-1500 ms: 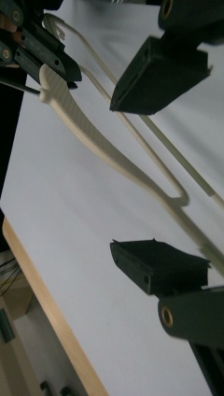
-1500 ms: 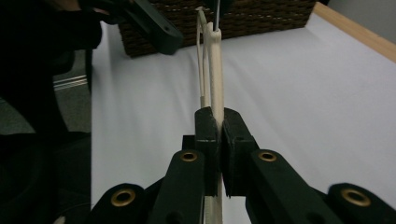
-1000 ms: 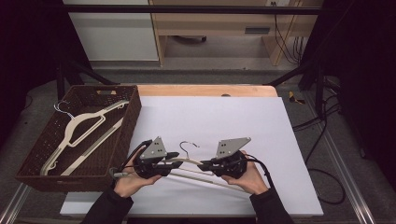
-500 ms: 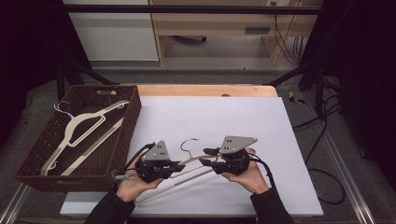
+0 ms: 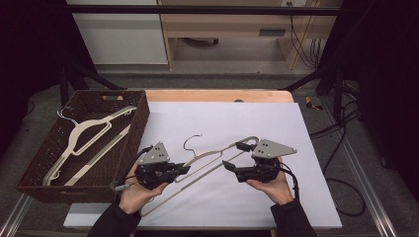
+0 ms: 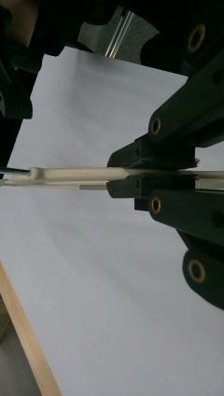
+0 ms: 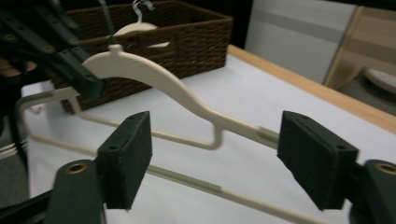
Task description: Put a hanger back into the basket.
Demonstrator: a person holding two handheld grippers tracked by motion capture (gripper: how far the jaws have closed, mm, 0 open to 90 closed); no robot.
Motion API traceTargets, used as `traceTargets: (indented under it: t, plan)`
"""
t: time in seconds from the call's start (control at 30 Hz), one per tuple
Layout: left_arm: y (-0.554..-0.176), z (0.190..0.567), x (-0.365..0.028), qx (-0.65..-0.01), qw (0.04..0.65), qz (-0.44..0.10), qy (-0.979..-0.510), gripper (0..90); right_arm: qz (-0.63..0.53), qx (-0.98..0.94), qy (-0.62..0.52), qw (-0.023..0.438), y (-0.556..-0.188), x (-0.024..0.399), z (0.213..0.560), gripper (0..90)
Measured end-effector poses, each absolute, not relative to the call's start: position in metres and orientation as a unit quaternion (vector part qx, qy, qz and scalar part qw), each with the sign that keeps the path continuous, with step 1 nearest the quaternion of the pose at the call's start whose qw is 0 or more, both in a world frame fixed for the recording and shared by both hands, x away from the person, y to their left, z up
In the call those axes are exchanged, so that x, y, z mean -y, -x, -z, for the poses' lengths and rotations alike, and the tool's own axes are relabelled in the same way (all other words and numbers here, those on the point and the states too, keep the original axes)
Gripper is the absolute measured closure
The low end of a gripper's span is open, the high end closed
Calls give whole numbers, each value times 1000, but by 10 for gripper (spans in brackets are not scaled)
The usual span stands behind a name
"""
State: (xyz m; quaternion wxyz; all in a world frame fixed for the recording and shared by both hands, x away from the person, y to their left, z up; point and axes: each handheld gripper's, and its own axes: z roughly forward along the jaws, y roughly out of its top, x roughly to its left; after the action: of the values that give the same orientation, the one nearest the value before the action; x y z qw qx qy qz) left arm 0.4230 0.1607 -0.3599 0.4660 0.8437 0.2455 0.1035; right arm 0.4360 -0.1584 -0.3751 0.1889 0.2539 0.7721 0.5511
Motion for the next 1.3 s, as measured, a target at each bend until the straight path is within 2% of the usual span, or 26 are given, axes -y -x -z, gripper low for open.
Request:
traceTargets:
  t: [0.27,0.67,0.97,1.3]
  plan:
    - [-424,342,-169,-258,474,-122,-833,864,-564,-736,-301,224,-432,184,373,148]
    - [-425,273,-192,-250,484,-168,-822,864,-567,-700,-361,242,-419,239,385,116]
    - [-438,240,-234,-258,495,-181,-810,864,-554,-695,-383,252,-417,245,388,81]
    - [-462,233,-286,-288,479,-212,-802,864,-549,-697,-388,250,-419,244,390,72]
